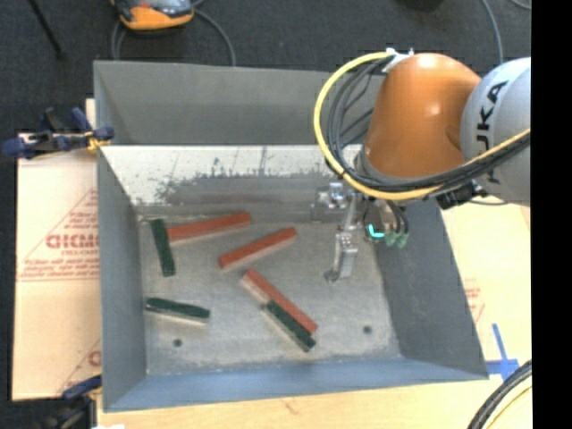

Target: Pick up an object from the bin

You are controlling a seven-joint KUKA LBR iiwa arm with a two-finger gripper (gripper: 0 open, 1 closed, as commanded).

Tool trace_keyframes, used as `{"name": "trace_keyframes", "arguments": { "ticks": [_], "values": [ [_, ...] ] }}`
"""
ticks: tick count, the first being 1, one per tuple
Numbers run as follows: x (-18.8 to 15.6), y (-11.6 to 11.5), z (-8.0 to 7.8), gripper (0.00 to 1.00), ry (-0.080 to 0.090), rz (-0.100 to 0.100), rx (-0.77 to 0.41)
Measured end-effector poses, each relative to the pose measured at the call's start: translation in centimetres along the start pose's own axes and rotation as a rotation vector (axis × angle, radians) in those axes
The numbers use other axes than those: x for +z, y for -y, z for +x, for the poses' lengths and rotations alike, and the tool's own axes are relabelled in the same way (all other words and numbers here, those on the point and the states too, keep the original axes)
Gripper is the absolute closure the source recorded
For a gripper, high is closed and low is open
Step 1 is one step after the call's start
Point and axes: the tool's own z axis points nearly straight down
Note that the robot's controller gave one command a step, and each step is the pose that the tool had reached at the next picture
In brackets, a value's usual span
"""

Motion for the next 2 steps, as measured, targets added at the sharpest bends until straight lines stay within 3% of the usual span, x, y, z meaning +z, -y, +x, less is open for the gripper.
{"name": "trace_keyframes", "arguments": {
  "ticks": [1, 2],
  "values": [
    [-0.4, 0.0, -0.1, 0.0, 0.008, 0.0, 0.0],
    [4.4, -3.1, -3.1, 0.0, 0.016, -0.002, 0.029]
  ]
}}
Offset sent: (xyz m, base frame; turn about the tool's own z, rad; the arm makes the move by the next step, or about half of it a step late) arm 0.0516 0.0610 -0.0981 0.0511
